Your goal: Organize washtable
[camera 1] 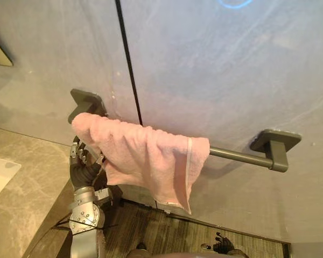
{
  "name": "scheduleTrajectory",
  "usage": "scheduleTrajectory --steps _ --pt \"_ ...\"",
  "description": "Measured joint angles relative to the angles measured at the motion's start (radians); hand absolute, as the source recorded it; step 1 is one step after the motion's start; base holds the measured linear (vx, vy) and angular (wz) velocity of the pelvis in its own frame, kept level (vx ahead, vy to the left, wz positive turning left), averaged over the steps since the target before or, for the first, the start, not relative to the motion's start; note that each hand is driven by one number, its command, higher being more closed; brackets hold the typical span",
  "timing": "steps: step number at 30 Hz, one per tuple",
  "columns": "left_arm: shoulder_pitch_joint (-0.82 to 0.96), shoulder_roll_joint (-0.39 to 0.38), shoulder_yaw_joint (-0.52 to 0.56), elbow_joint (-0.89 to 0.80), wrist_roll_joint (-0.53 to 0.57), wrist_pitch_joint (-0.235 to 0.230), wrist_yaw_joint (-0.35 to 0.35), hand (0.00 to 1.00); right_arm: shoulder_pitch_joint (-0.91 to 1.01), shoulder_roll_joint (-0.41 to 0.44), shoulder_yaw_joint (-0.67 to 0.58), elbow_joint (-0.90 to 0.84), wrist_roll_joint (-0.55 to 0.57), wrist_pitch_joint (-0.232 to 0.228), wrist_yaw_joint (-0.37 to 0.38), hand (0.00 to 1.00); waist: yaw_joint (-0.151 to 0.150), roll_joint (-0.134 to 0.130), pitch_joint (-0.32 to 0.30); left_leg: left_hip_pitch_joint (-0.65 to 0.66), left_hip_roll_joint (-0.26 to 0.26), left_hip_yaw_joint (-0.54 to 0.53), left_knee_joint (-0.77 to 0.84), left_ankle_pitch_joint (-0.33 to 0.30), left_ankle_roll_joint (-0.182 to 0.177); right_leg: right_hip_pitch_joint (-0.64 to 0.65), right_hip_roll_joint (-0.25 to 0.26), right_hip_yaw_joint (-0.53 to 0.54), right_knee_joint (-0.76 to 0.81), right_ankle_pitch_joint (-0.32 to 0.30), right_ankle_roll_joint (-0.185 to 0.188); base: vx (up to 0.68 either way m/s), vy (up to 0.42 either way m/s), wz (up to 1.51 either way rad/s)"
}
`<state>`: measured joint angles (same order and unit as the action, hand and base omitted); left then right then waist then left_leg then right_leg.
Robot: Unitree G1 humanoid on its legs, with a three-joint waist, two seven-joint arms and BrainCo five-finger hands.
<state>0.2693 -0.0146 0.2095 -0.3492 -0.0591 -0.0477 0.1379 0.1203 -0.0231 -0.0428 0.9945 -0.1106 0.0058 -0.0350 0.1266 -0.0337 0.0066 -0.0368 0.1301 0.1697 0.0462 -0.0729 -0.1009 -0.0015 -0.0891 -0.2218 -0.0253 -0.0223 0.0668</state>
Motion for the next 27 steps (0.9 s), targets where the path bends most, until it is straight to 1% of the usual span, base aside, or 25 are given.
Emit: scheduleTrajectory --steps 1,3,6,8,10,12,14,15,16,17,18,19,20,21,22,24,25,26,27 --pt "0.005 0.009 0.003 0.003 -0.017 -0.002 -0.002 1.00 -0.002 -0.001 0.000 0.001 0.000 0.001 0.002 0.00 0.000 0.002 0.000 0.003 0.001 0.001 -0.004 0.000 0.000 -0.001 0.001 0.004 0.000 0.003 -0.004 -0.02 0.022 -0.16" --pt "0.031 0.055 0.010 0.029 -0.054 -0.002 -0.013 1.00 -0.003 -0.005 0.000 0.004 0.000 0.000 0.017 0.00 -0.001 0.007 -0.003 0.013 -0.002 0.009 -0.011 0.001 0.001 0.000 0.003 0.014 0.000 0.006 -0.002 -0.03 0.014 -0.14" --pt "0.037 0.089 -0.005 0.099 -0.057 0.003 -0.055 1.00 -0.008 -0.019 0.000 0.013 0.002 0.000 0.018 0.00 -0.005 0.016 -0.010 0.020 -0.011 0.018 -0.028 0.008 0.006 -0.006 0.000 0.028 -0.009 0.019 0.003 -0.04 0.025 -0.13" --pt "0.037 0.099 -0.021 0.111 -0.057 0.003 -0.072 1.00 -0.011 -0.022 0.000 0.012 0.005 0.000 0.018 0.00 -0.008 0.018 -0.011 0.030 -0.018 0.024 -0.049 0.019 0.010 -0.007 -0.002 0.036 -0.015 0.026 0.005 -0.04 0.031 -0.13" --pt "0.036 0.101 -0.022 0.111 -0.057 0.003 -0.075 1.00 -0.014 -0.026 -0.001 0.010 0.028 -0.001 0.018 0.00 -0.028 0.020 -0.012 0.042 -0.025 0.024 -0.074 0.032 0.013 -0.008 -0.005 0.038 -0.015 0.027 0.006 -0.01 0.009 -0.02" --pt "0.035 0.107 -0.020 0.111 -0.057 0.003 -0.074 1.00 -0.011 -0.026 -0.018 -0.018 0.045 0.001 0.019 0.00 -0.034 0.021 -0.013 0.047 -0.028 0.026 -0.085 0.035 0.013 -0.011 -0.007 0.042 -0.015 0.028 0.008 0.00 0.011 -0.05" --pt "0.035 0.110 -0.014 0.110 -0.056 0.003 -0.072 1.00 0.023 -0.026 -0.058 -0.115 0.093 0.003 0.018 0.00 -0.036 0.023 -0.013 0.047 -0.030 0.036 -0.087 0.035 0.013 -0.020 -0.008 0.058 -0.014 0.030 0.009 0.00 0.018 -0.16" --pt "0.036 0.107 -0.006 0.109 -0.055 0.003 -0.071 1.00 0.041 -0.026 -0.082 -0.204 0.125 0.004 0.016 0.00 -0.038 0.023 -0.013 0.048 -0.030 0.041 -0.086 0.035 0.013 -0.022 -0.008 0.064 -0.014 0.031 0.010 0.00 0.005 -0.15" --pt "0.038 0.106 0.004 0.105 -0.055 0.003 -0.071 1.00 0.051 -0.028 -0.094 -0.305 0.149 0.004 0.014 0.00 -0.054 0.024 -0.013 0.051 -0.030 0.043 -0.087 0.035 0.013 -0.021 -0.008 0.066 -0.013 0.031 0.009 0.00 0.001 -0.11" --pt "0.040 0.105 0.011 0.102 -0.053 0.003 -0.071 1.00 0.054 -0.028 -0.101 -0.362 0.155 0.003 0.014 0.00 -0.059 0.024 -0.013 0.052 -0.030 0.045 -0.088 0.035 0.013 -0.022 -0.007 0.068 -0.013 0.032 0.008 0.00 -0.002 -0.16" --pt "0.042 0.098 0.023 0.096 -0.045 0.003 -0.069 1.00 0.067 -0.031 -0.106 -0.472 0.172 -0.003 0.016 0.00 -0.062 0.025 -0.012 0.061 -0.029 0.054 -0.089 0.033 0.014 -0.022 -0.005 0.082 -0.013 0.034 0.008 0.00 -0.002 -0.22" --pt "0.047 0.092 0.031 0.091 -0.044 0.003 -0.067 1.00 0.068 -0.035 -0.107 -0.520 0.183 -0.002 0.016 0.00 -0.061 0.026 -0.011 0.066 -0.028 0.058 -0.091 0.031 0.016 -0.021 -0.003 0.090 -0.013 0.036 0.007 -0.01 -0.007 -0.28" --pt "0.049 0.087 0.036 0.079 -0.042 0.003 -0.067 1.00 0.086 -0.041 -0.111 -0.565 0.193 0.018 0.016 0.00 -0.060 0.026 -0.011 0.071 -0.027 0.060 -0.093 0.030 0.016 -0.021 -0.002 0.095 -0.013 0.036 0.006 -0.02 -0.008 -0.17" --pt "0.057 0.087 0.043 0.062 -0.041 0.003 -0.065 1.00 0.130 -0.047 -0.107 -0.656 0.204 0.016 0.022 0.00 -0.061 0.030 -0.007 0.073 -0.028 0.062 -0.097 0.029 0.016 -0.021 -0.002 0.098 -0.012 0.037 0.007 -0.02 -0.005 -0.12" --pt "0.059 0.086 0.048 0.059 -0.041 0.003 -0.064 1.00 0.148 -0.046 -0.104 -0.704 0.217 0.019 0.022 0.00 -0.062 0.033 -0.005 0.077 -0.028 0.066 -0.098 0.029 0.016 -0.021 -0.002 0.103 -0.011 0.038 0.008 -0.01 0.002 -0.17" --pt "0.062 0.074 0.082 0.050 -0.036 0.003 -0.055 1.00 0.207 -0.050 -0.093 -0.837 0.266 0.021 0.061 0.00 -0.070 0.042 0.002 0.085 -0.028 0.080 -0.099 0.025 0.017 -0.021 -0.001 0.117 -0.011 0.039 0.009 -0.03 -0.003 -0.17" --pt "0.063 0.073 0.086 0.043 -0.035 0.003 -0.049 1.00 0.218 -0.051 -0.082 -0.864 0.277 0.022 0.066 0.00 -0.076 0.043 0.004 0.085 -0.028 0.080 -0.099 0.025 0.017 -0.021 -0.001 0.117 -0.011 0.039 0.009 -0.04 -0.012 -0.04" --pt "0.067 0.071 0.101 0.034 -0.034 0.003 -0.048 1.00 0.232 -0.053 -0.071 -0.902 0.316 0.025 0.080 0.00 -0.086 0.044 0.007 0.085 -0.027 0.079 -0.098 0.025 0.017 -0.022 -0.001 0.118 -0.011 0.039 0.008 -0.03 -0.016 -0.02" --pt "0.067 0.070 0.110 0.034 -0.032 0.003 -0.047 1.00 0.248 -0.055 -0.064 -0.931 0.381 0.026 0.096 0.00 -0.089 0.044 0.007 0.085 -0.027 0.080 -0.096 0.025 0.017 -0.022 0.000 0.120 -0.011 0.040 0.008 -0.03 -0.017 -0.03"
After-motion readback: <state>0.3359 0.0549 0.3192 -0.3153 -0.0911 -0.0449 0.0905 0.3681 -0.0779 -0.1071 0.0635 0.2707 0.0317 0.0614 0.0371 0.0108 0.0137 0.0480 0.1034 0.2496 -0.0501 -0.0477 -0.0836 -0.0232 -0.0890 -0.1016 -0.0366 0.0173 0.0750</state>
